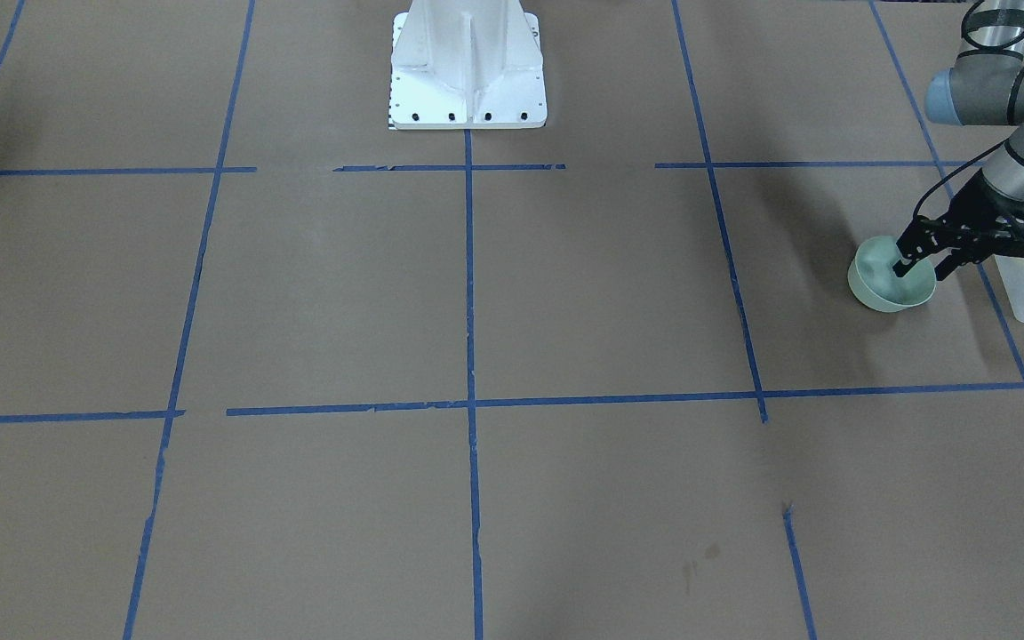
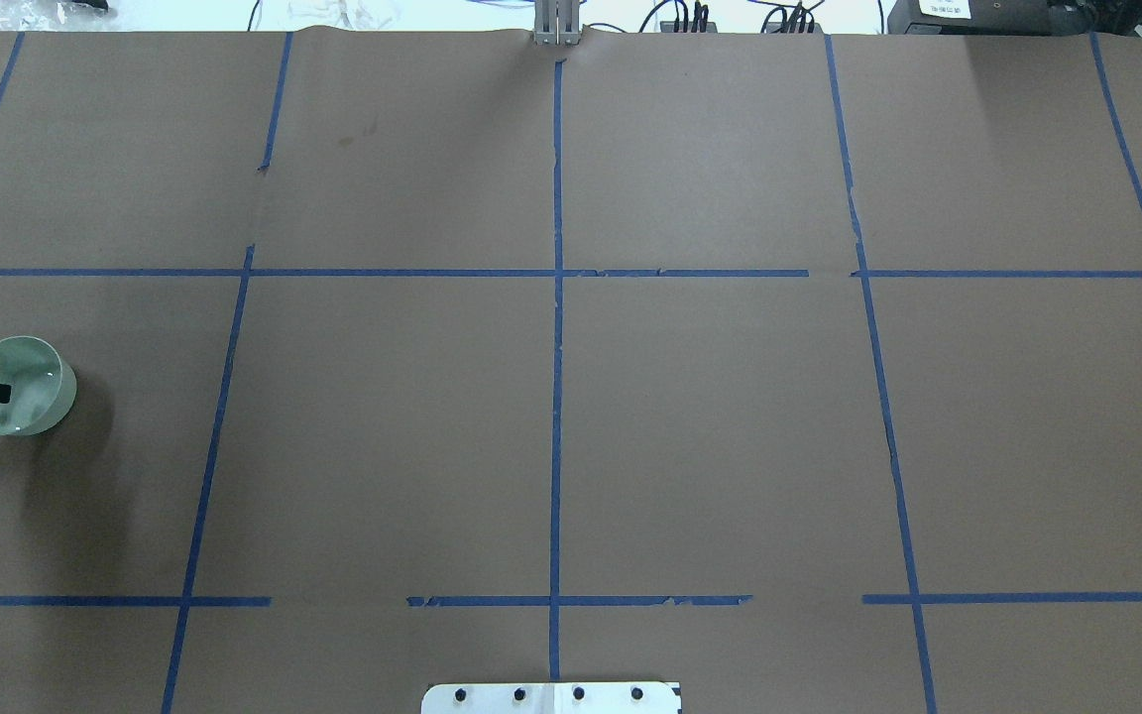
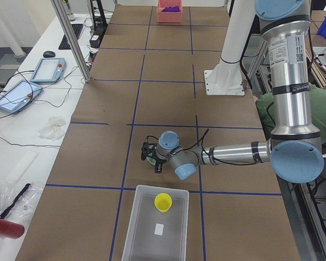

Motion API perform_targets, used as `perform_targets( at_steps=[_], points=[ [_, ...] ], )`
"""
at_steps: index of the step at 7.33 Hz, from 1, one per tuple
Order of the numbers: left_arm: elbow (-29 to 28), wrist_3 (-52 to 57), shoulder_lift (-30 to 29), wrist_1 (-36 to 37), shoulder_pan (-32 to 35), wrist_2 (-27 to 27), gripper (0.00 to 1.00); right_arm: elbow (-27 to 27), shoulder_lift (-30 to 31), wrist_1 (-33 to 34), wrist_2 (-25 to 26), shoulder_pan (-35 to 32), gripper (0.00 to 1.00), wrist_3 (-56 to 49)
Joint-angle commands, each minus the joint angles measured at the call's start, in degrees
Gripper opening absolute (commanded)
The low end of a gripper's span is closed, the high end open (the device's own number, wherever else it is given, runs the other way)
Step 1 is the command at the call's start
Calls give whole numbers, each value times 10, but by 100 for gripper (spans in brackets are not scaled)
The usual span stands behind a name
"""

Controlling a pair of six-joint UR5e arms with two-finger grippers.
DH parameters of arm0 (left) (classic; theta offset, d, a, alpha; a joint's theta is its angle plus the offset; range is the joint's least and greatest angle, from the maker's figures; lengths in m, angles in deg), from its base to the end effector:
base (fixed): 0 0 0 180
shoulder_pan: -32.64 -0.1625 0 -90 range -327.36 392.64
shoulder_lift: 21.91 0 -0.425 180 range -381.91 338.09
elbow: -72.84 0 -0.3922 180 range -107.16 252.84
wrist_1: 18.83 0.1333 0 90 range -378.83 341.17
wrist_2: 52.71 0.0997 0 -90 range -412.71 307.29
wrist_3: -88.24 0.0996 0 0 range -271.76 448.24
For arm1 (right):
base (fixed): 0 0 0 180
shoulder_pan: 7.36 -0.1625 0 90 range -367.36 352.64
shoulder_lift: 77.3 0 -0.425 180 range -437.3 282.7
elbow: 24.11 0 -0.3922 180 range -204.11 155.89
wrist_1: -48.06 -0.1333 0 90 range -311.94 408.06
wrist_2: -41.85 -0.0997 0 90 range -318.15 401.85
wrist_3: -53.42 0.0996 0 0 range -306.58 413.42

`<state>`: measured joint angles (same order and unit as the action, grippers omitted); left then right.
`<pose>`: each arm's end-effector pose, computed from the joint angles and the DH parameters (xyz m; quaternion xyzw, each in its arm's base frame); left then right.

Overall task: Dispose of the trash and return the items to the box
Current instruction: 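Grasp the rim of the pale green bowl with the left gripper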

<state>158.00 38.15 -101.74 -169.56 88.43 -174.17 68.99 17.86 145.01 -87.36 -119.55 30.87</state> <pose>0.1769 -0.4048 0.6703 0.1096 0.4361 -0.0182 0.8930 0.2313 -0.3809 0.6917 0.0589 -0.3375 0.0234 0.9392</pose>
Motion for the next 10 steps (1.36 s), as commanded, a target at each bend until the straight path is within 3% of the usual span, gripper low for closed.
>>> perform_targets(
  at_steps=[1, 2, 4, 6, 9, 10],
  points=[
    [14, -4, 4, 1, 2, -5, 0, 75, -1, 77, -20, 8, 100, 6],
    [40, -3, 25, 5, 2, -14, 0, 112, 1, 96, -22, 27, 100, 48],
    [77, -3, 45, 11, 18, -116, 0, 137, 8, 97, -48, 45, 100, 69],
    [119, -3, 68, 11, 82, -198, 0, 146, 9, 90, -68, 60, 100, 120],
    [136, 20, 78, 12, 141, -204, 0, 173, 9, 90, -76, 108, 100, 124],
    [137, 84, 78, 55, 170, -204, 0, 174, 8, 88, -77, 114, 100, 115]
  ],
)
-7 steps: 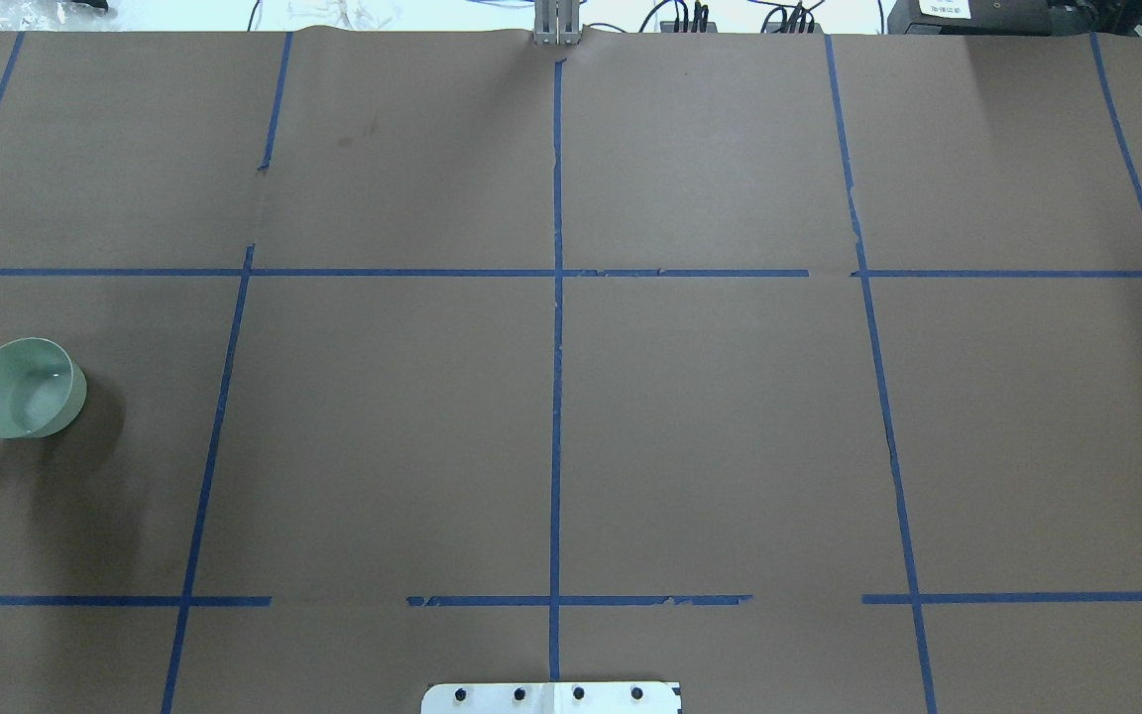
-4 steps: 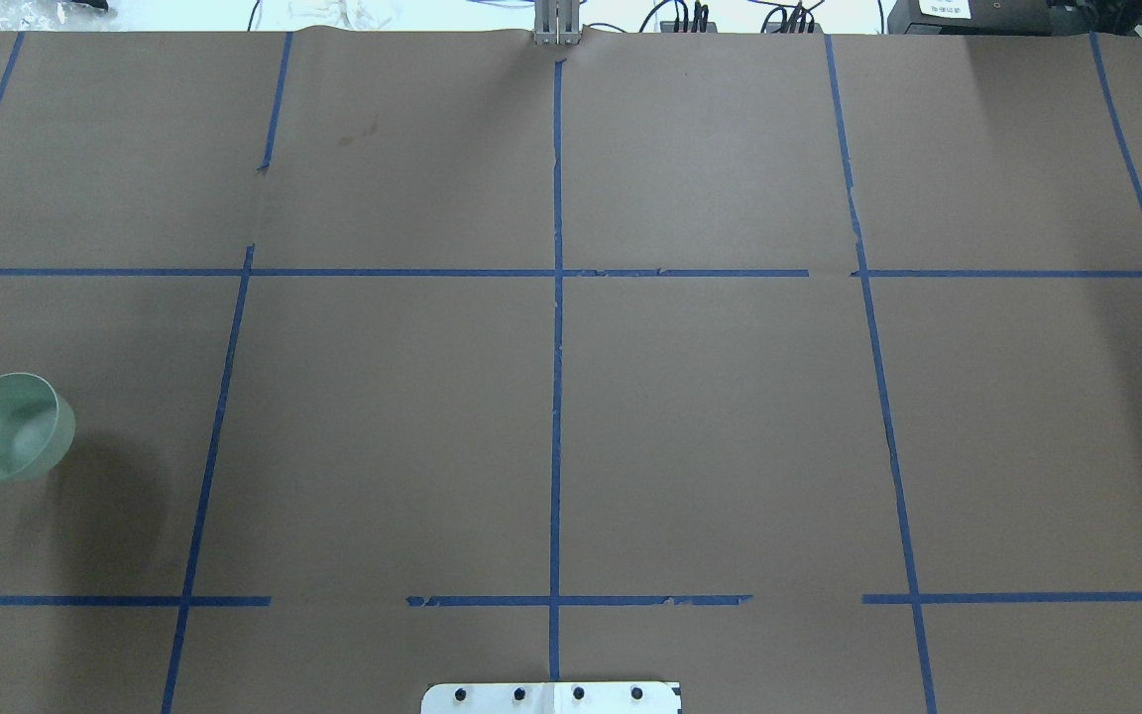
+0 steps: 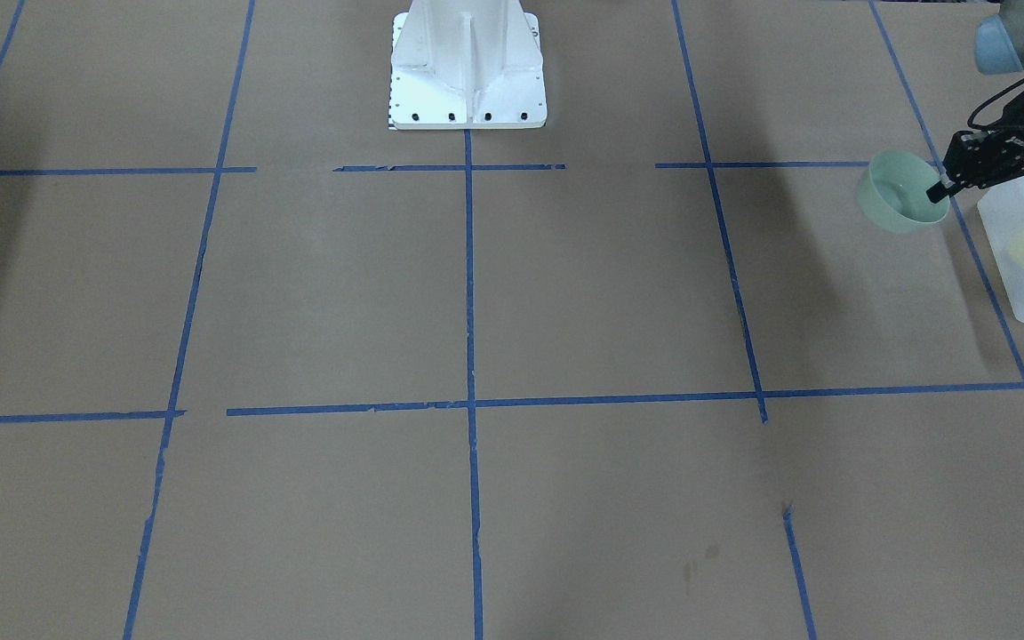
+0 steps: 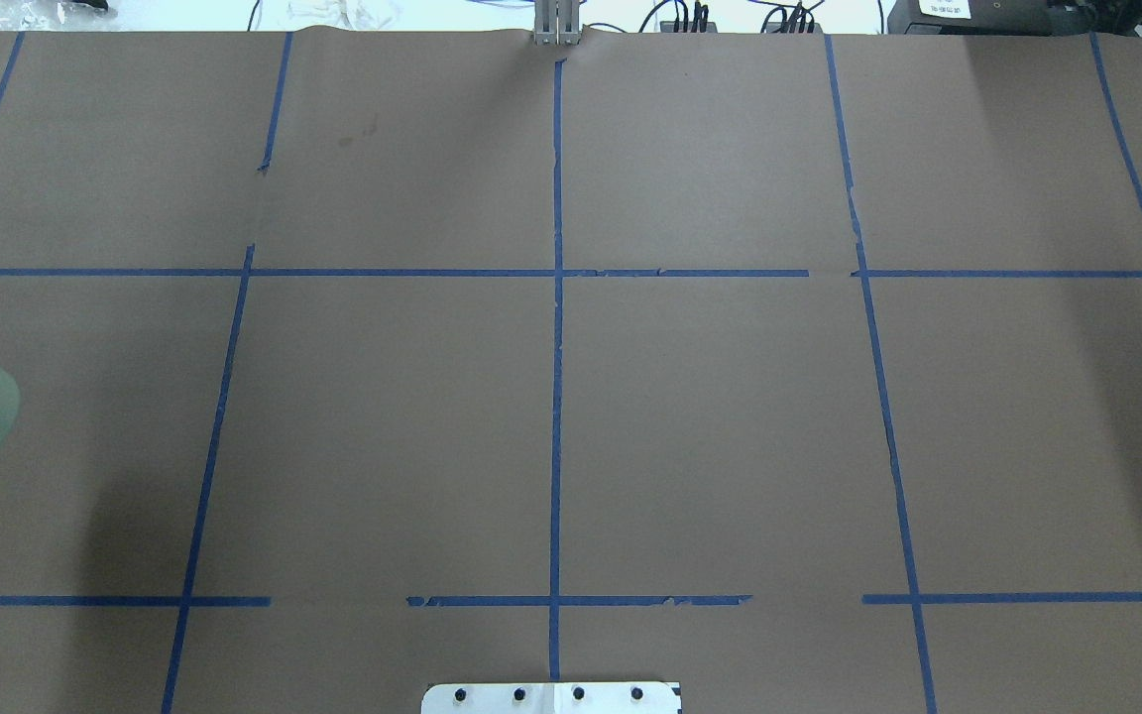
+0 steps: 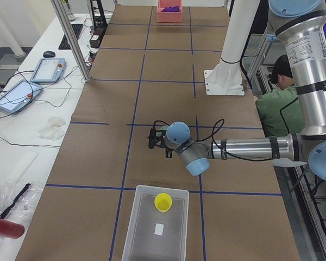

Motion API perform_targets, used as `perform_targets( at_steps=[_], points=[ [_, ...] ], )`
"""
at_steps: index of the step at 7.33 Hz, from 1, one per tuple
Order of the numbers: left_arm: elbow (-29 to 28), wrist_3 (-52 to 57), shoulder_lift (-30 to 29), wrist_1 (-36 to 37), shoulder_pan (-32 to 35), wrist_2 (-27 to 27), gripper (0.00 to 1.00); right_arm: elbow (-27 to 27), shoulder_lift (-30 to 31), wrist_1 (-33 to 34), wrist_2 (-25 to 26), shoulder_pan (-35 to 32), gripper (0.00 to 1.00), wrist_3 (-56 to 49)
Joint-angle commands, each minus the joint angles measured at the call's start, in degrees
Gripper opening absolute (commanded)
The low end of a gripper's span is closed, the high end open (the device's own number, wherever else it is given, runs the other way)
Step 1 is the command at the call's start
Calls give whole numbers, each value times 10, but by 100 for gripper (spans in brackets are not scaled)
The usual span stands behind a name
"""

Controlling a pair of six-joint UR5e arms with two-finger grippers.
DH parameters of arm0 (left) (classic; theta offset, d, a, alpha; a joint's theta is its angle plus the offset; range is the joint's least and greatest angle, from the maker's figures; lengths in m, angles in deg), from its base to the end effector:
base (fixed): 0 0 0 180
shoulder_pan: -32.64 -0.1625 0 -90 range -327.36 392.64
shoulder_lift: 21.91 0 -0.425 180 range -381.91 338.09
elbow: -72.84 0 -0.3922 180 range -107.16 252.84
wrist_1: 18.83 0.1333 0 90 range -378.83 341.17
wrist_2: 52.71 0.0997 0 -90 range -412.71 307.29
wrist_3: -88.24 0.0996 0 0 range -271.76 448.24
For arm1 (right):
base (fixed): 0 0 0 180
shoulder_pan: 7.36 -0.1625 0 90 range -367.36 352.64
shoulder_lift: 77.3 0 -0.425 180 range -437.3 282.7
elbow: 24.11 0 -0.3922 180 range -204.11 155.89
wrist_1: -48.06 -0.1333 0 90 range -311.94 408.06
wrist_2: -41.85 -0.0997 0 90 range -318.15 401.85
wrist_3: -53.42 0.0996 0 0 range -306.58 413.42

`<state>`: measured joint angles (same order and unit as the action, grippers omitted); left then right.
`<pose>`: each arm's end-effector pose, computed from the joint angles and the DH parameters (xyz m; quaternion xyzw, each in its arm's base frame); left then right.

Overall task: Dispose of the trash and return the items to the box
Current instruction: 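Carry the green bowl with the left gripper over the clear bin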

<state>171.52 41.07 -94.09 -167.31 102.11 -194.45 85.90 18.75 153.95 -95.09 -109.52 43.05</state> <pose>0.0778 -0.3648 0.5940 0.0910 0.5385 -0.0112 0.8376 0.1504 -0.4107 0.5618 0.0626 -0.3936 0.0210 0.9169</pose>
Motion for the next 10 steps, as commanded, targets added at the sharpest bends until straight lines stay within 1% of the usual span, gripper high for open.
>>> perform_targets(
  at_steps=[1, 2, 3, 4, 5, 6, 7, 8, 9, 10],
  points=[
    [3, 159, -4, 107, 70, -1, 0, 6, 2, -23, 3, 13, 100, -10],
    [1, 255, -22, 191, 123, 2, 0, 6, 13, -26, -1, 13, 100, -10],
    [-15, 374, -43, 290, 196, 2, 0, 9, 14, -24, -5, 13, 100, -11],
    [-51, 487, -92, 396, 271, 3, 0, 15, 16, -23, -7, 13, 100, -2],
    [-104, 588, -142, 477, 329, 8, 0, 17, 17, -22, -10, 14, 100, 0],
    [-170, 648, -170, 488, 368, 21, 0, 19, 18, -21, -18, 19, 100, 3],
    [-212, 674, -173, 487, 389, 33, 0, 20, 17, -21, -18, 29, 100, 6],
    [-246, 678, -173, 486, 401, 38, 0, 23, 17, -21, -18, 42, 100, 8],
    [-272, 688, -173, 484, 415, 62, 0, 31, 16, -23, -11, 56, 100, 38],
    [-295, 688, -173, 481, 416, 71, 0, 40, 16, -24, -11, 62, 100, 63]
  ],
)
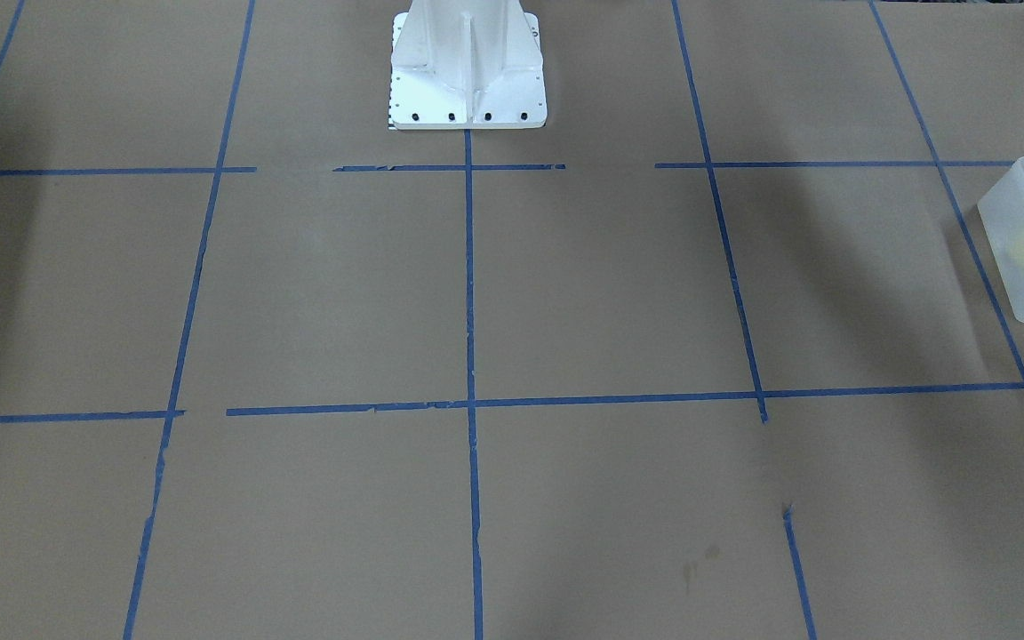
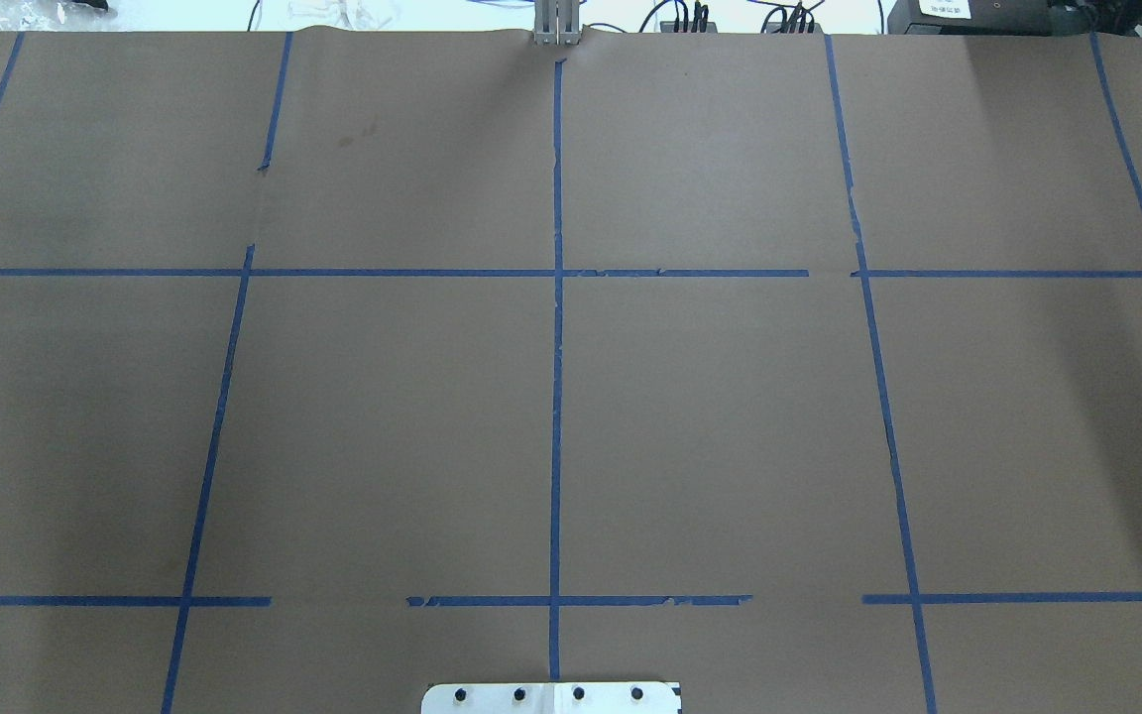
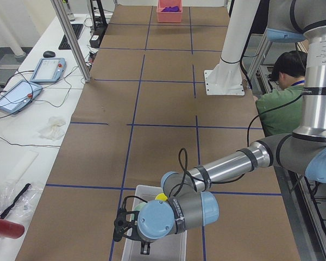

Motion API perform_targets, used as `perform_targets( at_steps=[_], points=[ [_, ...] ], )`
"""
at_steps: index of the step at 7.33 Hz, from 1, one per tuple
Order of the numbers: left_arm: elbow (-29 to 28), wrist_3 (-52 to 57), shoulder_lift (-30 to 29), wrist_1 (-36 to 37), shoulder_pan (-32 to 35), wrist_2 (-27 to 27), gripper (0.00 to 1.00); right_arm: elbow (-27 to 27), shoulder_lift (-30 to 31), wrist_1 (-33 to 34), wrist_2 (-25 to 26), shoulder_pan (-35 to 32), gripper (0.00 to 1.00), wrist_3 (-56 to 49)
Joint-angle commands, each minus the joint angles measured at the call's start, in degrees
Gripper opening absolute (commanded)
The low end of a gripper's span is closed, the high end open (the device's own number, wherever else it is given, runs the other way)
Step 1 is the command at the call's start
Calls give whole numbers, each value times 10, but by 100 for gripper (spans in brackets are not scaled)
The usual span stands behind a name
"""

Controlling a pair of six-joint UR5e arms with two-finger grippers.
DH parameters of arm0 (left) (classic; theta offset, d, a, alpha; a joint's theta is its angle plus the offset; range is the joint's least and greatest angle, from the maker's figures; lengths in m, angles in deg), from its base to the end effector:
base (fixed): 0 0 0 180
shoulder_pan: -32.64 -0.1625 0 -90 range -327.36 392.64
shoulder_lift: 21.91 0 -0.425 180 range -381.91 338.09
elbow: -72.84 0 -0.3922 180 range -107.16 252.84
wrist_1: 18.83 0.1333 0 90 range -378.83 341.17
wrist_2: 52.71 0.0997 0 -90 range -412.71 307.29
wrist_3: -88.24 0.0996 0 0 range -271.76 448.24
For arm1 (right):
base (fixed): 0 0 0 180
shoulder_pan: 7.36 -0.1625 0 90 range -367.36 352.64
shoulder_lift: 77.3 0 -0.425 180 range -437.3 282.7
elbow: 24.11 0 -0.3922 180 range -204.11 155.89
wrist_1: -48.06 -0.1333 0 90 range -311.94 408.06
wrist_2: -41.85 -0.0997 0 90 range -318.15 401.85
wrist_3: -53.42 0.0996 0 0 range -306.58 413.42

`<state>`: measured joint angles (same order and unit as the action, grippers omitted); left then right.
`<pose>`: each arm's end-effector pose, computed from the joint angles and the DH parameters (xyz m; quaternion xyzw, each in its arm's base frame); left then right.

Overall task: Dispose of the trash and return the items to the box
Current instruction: 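Carry the green bowl with the left gripper over the clear bin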

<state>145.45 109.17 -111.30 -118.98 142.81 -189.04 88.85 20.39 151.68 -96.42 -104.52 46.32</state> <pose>-0.2154 -0.4087 0.7904 0.0788 0.3896 -0.0208 0.9174 0.1112 -0.4124 0.5438 0.0638 -0.4041 -0.0054 0.9125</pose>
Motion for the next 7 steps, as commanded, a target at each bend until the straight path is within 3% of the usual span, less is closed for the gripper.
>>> perform_targets(
  at_steps=[1, 3, 6, 7],
  points=[
    [-56, 6, 4, -27, 8, 18, 0, 11, 0, -2, 3, 17, 100, 33],
    [-77, -3, 14, -71, 7, 40, 0, 9, -2, -5, 32, 73, 100, 59],
    [-86, -13, 15, -83, 7, 49, 0, -90, -25, -135, 44, 93, 100, 82],
    [-95, -14, 15, -94, 7, 49, 0, -94, -26, -149, 43, 99, 100, 107]
  ],
)
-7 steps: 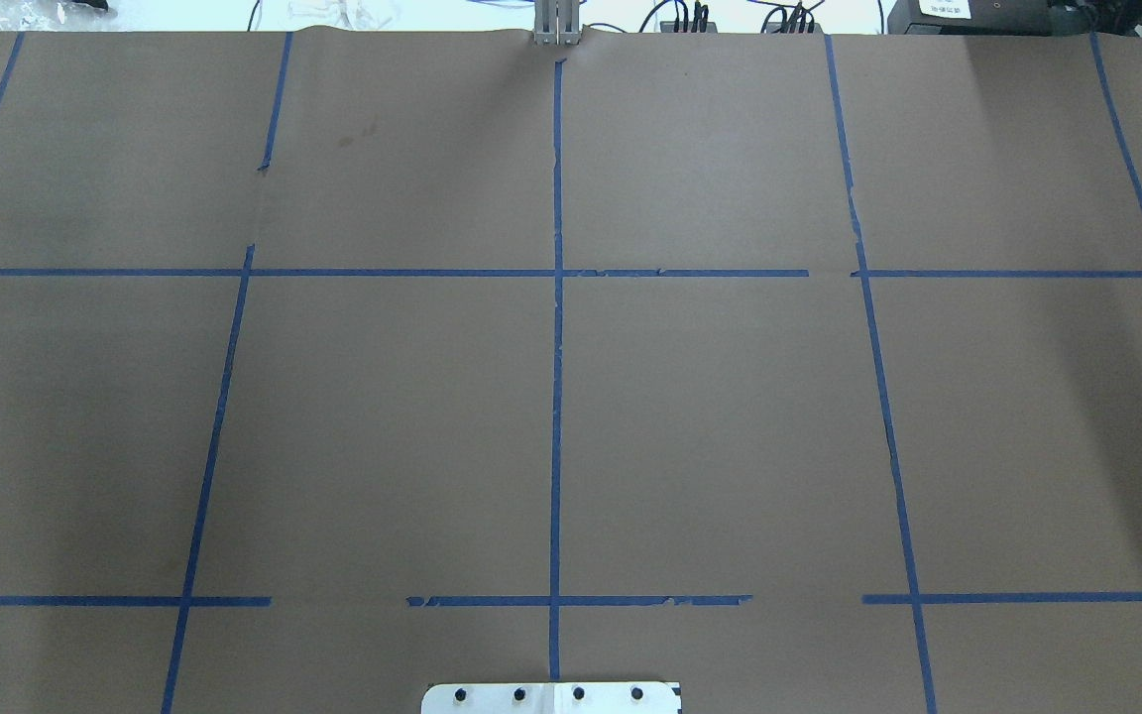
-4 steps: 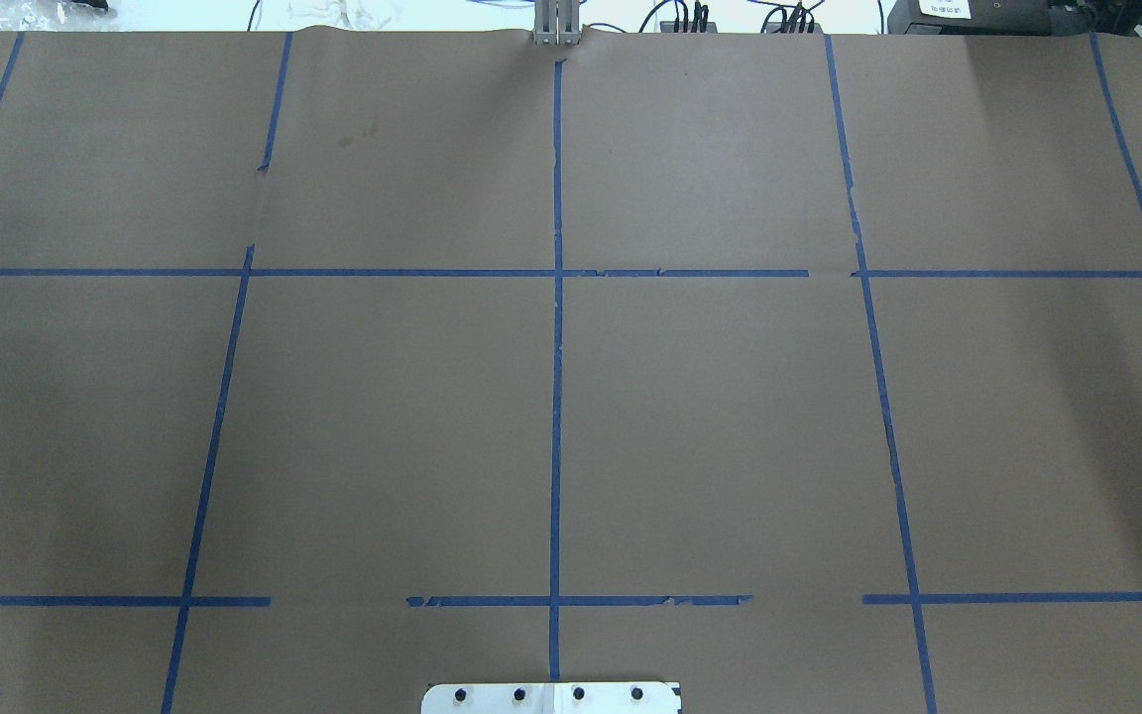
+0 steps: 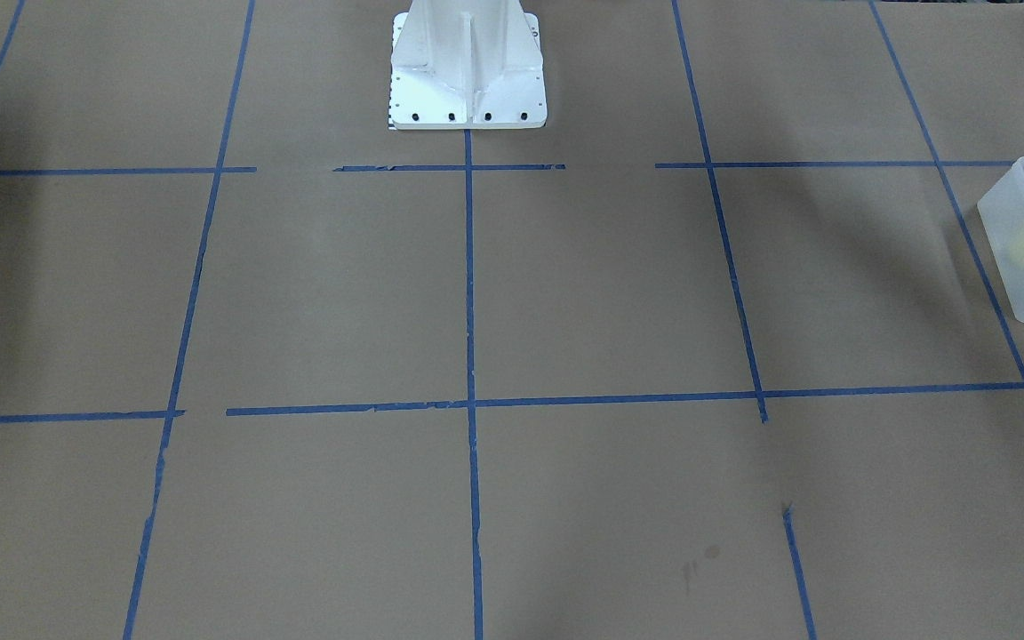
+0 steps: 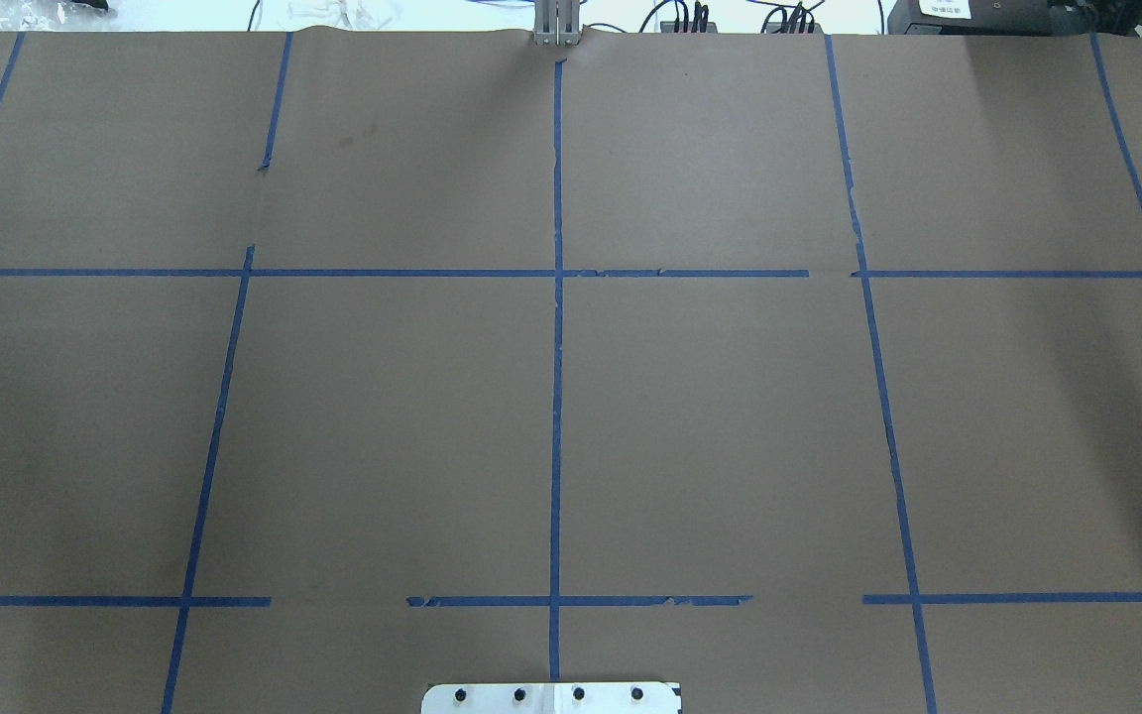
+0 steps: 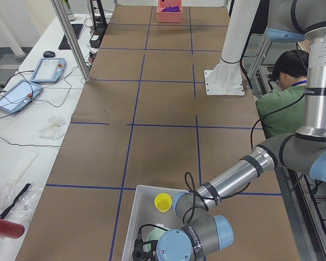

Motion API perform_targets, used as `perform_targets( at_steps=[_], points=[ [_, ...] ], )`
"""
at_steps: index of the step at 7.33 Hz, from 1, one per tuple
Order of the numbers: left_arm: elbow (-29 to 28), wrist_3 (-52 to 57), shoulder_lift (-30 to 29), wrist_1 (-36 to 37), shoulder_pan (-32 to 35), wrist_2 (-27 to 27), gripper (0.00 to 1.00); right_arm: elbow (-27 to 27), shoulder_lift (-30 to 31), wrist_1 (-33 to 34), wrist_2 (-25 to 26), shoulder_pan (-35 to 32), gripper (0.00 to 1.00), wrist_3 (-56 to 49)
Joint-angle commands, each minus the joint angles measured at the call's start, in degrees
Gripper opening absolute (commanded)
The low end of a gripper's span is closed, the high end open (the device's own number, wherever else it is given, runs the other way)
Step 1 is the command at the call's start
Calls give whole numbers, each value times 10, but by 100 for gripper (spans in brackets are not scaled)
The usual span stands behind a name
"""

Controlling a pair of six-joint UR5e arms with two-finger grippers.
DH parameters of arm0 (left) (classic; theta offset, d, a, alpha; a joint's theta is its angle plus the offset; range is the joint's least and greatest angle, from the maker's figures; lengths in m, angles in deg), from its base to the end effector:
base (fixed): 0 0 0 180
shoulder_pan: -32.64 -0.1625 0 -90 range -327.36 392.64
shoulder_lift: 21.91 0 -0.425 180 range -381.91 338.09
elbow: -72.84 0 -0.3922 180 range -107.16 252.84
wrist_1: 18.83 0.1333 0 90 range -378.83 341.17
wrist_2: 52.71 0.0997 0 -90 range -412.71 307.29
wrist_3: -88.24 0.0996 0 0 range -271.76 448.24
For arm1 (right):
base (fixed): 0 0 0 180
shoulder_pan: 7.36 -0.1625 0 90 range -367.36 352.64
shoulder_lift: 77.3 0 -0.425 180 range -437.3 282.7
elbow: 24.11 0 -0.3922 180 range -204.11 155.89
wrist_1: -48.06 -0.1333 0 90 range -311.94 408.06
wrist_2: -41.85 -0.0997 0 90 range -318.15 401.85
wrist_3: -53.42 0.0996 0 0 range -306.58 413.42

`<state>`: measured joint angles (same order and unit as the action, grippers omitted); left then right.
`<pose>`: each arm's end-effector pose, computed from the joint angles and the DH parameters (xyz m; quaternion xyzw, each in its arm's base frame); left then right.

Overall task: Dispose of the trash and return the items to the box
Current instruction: 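Carry the green bowl with the left gripper over the clear bin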

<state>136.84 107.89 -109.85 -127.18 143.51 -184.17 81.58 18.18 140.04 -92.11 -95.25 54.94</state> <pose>-0.2113 -0.3652 0.8621 0.0479 0.3583 -0.0399 0.9315 0.0474 -0.4564 0.5727 0.0547 -0.3752 -0.0316 0.9248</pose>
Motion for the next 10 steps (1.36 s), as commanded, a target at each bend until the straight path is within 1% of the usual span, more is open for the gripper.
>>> perform_targets(
  at_steps=[1, 2, 5, 6, 7, 8, 9, 10],
  points=[
    [-8, -21, 0, -14, 0, 1, 0, -22, -5, -33, 0, 6, 100, 18],
    [-8, -39, 0, -20, 0, 1, 0, -23, 3, -33, 0, 5, 100, 13],
    [-8, -41, 0, -28, -1, -1, 0, -36, 27, -32, -1, 2, 100, -53],
    [-8, -44, 0, -35, -2, -2, 32, -44, 26, -32, -3, -10, 100, -62],
    [-8, -60, 0, -49, -2, -3, 68, -46, 26, -31, -6, -15, 100, -63],
    [-8, -63, 0, -55, -2, -2, 82, -48, 26, -31, -6, -18, 100, -64],
    [-5, -64, 0, -55, -3, -3, 100, -50, 26, -31, -8, -20, 100, -64],
    [8, -64, -1, -57, -3, -3, 100, -51, 26, -31, -8, -25, 100, -64]
  ],
)
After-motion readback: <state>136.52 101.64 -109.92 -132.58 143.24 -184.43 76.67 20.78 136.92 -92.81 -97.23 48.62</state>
